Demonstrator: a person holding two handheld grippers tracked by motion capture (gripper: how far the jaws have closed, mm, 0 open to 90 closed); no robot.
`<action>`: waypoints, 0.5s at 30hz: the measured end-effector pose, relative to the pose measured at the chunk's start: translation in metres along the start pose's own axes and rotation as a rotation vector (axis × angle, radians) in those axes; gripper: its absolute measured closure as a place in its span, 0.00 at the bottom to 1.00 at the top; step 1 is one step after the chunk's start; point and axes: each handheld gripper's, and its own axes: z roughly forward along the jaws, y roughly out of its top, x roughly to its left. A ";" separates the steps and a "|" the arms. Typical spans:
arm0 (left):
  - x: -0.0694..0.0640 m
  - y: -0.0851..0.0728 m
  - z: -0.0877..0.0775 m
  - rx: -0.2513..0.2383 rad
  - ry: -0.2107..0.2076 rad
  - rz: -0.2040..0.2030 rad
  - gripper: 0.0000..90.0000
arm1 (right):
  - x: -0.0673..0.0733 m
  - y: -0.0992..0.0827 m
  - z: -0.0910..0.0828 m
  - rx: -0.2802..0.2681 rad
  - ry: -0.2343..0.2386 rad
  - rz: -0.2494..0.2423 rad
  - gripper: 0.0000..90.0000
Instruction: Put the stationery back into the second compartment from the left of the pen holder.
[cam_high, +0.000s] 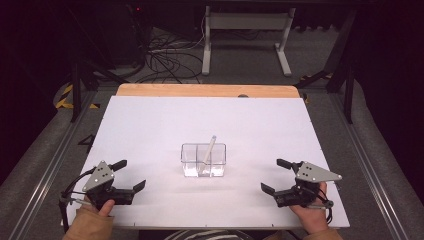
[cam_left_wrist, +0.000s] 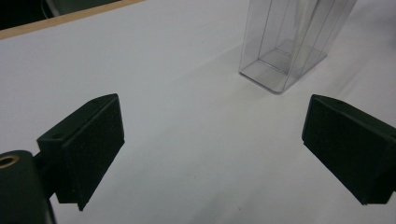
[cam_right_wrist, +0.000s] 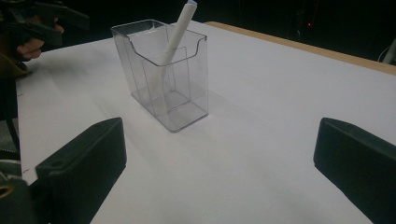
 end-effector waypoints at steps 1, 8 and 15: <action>-0.001 0.001 0.000 -0.004 0.010 -0.003 0.07 | 0.000 0.000 0.000 0.001 0.002 0.002 0.03; 0.005 0.002 0.000 -0.035 0.023 -0.070 0.08 | -0.001 -0.002 0.003 0.007 0.005 0.010 0.03; -0.002 0.004 0.001 -0.021 0.048 -0.002 0.08 | 0.000 -0.003 0.002 0.007 0.005 0.007 0.03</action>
